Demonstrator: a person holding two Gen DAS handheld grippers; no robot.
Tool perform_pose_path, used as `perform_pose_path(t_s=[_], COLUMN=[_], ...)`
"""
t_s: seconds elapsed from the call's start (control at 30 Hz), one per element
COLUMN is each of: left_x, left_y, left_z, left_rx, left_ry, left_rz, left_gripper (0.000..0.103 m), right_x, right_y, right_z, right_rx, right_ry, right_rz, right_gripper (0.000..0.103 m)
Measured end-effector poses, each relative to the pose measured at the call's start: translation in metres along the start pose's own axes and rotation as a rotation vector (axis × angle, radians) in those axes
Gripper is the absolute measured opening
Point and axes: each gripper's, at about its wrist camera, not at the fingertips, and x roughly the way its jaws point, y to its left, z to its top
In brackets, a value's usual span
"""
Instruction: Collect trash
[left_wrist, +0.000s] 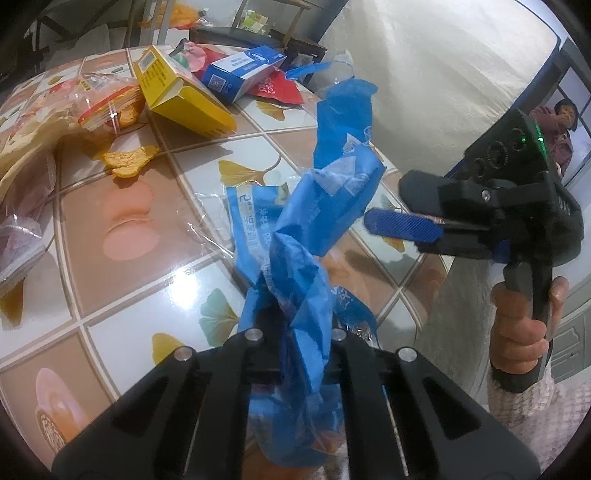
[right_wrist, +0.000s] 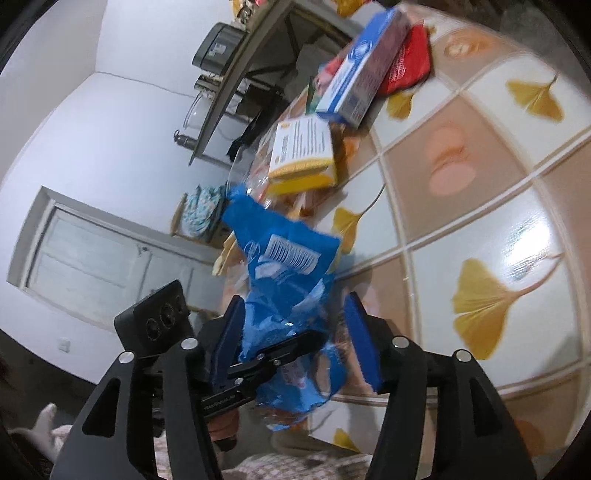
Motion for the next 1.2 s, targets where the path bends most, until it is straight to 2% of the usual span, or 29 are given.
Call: perform_pose_path(t_s=[0.23,0.4,0.7,0.83,0.97,1.1,1.2], left_x=[-0.009,-0.023,-0.093,-0.131,-0.16,-0.175,-0.178], left_y=[-0.003,-0.007,-0.013,-0.004,0.011,0.031,0.04], left_z=[-0.004,-0.009,-0.012,-0.018,-0.028,-0.036,-0.044], left_rx=[-0.003,-0.001,0.015,-0.004,-0.053,-0.1,-0.14], left_ry=[-0.023,-0.069,-0.298,-0.41,-0.485,-0.512,-0.514], left_rz=[0.008,0.008,0.011,0.051,0.104,0.139,0.13], left_gripper=[0.004,0.004,0.003,0.003,0.003,0.003,0.003], right_x=[-0.011,-0.03,-0.054,-0.042,-0.023,-0.001,0.023], right_y=[0.007,0.013,0.021,0.028,0.044,0.067,0.077], right_z=[0.004,0.0,0.008,0.016,0.026,0.038,0.055], right_rx=[-0.046,-0.082,-0.108,-0.129,-0.17,-0.24,-0.252], right_ry=[-0.056,-0.098,-0.204,-0.189,-0.153,-0.117,-0.072], right_rz=[-0.091,-0.155,-0.187,-0.198,-0.218,-0.242,-0.24], right_gripper=[0.066,0.069,0.072,0.074,0.079,0.084,0.087])
